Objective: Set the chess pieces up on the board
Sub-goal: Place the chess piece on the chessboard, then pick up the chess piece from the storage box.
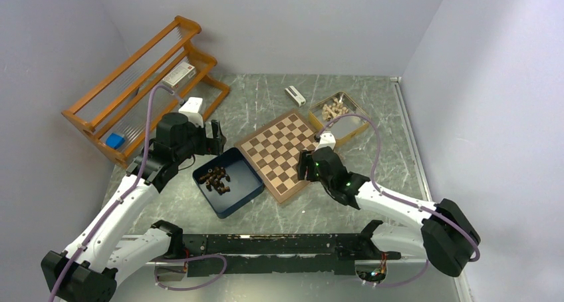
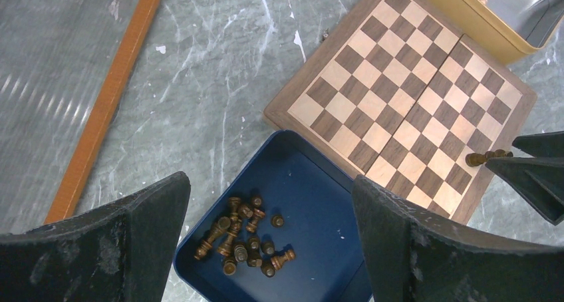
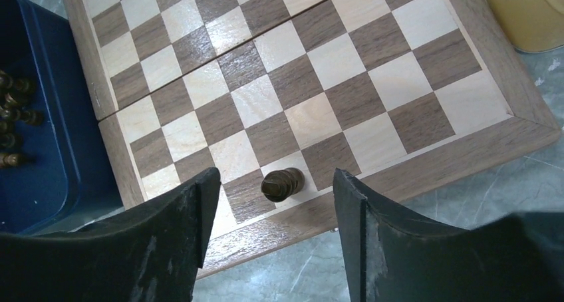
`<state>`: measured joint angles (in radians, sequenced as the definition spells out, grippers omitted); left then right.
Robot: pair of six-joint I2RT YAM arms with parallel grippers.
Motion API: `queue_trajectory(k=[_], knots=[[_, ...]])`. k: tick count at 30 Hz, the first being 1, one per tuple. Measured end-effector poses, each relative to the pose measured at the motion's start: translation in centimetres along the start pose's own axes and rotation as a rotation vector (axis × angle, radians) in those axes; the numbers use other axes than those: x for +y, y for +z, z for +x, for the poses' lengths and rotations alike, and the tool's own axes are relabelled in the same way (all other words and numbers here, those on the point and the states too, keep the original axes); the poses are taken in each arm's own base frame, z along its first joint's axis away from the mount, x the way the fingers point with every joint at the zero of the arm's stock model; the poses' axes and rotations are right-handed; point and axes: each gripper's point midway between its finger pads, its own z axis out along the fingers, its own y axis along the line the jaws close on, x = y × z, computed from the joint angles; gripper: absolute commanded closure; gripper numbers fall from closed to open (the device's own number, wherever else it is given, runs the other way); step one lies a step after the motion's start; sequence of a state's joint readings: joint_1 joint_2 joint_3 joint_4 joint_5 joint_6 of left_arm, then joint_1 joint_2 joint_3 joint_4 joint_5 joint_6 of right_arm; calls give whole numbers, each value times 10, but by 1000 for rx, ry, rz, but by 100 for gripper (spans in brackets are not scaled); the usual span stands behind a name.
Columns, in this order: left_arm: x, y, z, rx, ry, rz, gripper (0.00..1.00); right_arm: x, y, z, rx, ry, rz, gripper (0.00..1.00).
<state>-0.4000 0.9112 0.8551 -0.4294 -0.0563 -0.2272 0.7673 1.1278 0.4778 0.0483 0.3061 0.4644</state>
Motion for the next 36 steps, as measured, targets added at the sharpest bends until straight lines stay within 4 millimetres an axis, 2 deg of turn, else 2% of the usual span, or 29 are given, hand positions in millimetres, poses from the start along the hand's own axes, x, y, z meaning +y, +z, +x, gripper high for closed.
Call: queue_trajectory(k=[4, 8, 15, 21, 25, 29, 32, 36], knots=[[0, 0, 0, 0, 0, 0, 4, 4, -4, -10, -14, 9, -8, 30], [0, 0, 0, -1, -2, -1, 5, 13, -13, -33, -50, 21, -34, 38], [0, 2, 2, 9, -29, -9, 11, 44, -28, -76, -117, 42, -146, 53], [2, -1, 1, 0, -58, -26, 11, 73, -30, -93, -108, 26, -240, 57], [8, -7, -6, -32, -58, -57, 11, 97, -24, -89, -71, 2, -291, 57], [21, -15, -19, -65, -53, -133, 11, 130, -15, -73, -12, -41, -338, 58], [28, -30, -33, -132, -63, -175, 10, 160, -4, -58, 34, -79, -371, 59], [39, -60, -52, -253, -87, -220, 8, 196, 13, -39, 82, -122, -403, 59]])
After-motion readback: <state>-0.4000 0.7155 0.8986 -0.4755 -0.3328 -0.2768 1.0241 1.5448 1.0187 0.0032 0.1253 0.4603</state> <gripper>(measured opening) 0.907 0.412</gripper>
